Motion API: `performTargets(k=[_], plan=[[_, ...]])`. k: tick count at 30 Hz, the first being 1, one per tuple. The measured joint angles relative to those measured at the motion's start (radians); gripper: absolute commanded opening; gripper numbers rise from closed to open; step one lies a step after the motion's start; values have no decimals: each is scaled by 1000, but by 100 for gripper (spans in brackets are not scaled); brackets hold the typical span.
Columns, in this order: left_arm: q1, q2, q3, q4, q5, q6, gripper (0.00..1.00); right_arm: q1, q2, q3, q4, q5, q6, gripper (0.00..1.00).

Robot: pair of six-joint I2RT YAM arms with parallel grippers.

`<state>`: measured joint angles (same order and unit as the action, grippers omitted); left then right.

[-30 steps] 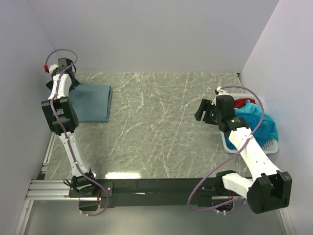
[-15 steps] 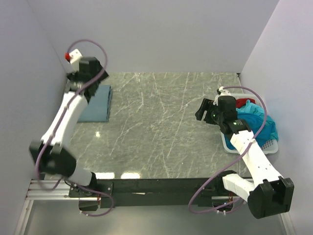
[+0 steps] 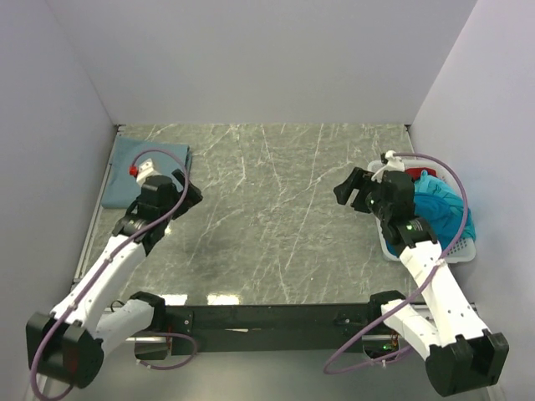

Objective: Fold and stack the t-shirts
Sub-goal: Reset both grippers

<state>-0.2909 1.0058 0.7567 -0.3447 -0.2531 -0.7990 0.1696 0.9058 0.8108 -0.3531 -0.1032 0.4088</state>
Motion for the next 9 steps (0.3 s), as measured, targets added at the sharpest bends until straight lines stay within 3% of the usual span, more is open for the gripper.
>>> performTargets(k=[9], plan=[[0, -145, -7, -8, 1, -4, 99, 0, -100, -68, 39, -23, 46, 84]])
